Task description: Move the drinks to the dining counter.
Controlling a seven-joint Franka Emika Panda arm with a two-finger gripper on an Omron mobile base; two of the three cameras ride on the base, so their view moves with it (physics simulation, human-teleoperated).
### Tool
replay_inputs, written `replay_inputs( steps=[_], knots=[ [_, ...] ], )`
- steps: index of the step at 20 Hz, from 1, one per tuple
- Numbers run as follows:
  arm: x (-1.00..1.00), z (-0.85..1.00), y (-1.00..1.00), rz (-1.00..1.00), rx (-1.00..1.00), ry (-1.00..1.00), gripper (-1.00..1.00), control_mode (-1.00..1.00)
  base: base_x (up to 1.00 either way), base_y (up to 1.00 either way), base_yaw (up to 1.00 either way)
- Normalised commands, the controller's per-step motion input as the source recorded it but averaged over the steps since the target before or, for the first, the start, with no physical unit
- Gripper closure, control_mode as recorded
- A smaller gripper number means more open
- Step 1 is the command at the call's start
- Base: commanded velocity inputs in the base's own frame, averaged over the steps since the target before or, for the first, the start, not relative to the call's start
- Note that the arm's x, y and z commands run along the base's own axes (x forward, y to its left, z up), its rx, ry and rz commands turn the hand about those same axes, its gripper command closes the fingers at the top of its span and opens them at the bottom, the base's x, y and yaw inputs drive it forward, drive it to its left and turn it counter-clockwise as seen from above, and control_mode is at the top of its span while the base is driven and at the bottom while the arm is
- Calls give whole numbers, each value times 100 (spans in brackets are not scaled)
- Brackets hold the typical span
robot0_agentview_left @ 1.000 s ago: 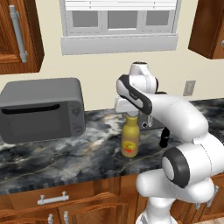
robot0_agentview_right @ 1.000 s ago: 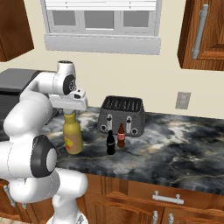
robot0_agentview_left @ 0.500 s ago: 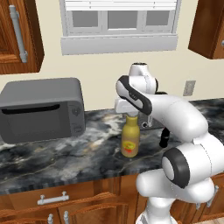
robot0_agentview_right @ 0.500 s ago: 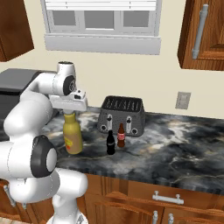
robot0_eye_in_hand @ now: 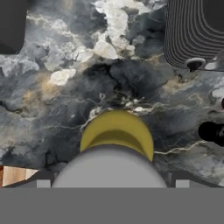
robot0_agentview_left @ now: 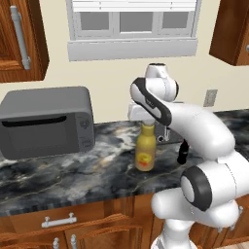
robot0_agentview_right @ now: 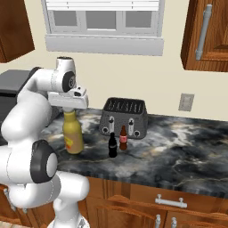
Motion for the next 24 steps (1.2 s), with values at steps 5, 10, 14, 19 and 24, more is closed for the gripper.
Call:
replay_inputs(
  steps=[5, 10, 14, 19, 24],
  knots=[
    [-54, 79, -12, 0, 0, 0, 100, -100, 0, 0, 0],
    [-71, 65, -23, 0, 0, 0, 100, -100, 0, 0, 0],
    [-38, 39, -2, 0, 0, 0, 100, -100, 0, 0, 0],
    [-3, 28, 0, 0, 0, 0, 100, -100, 0, 0, 0],
    [-3, 8, -3, 0, 0, 0, 100, -100, 0, 0, 0]
  ],
)
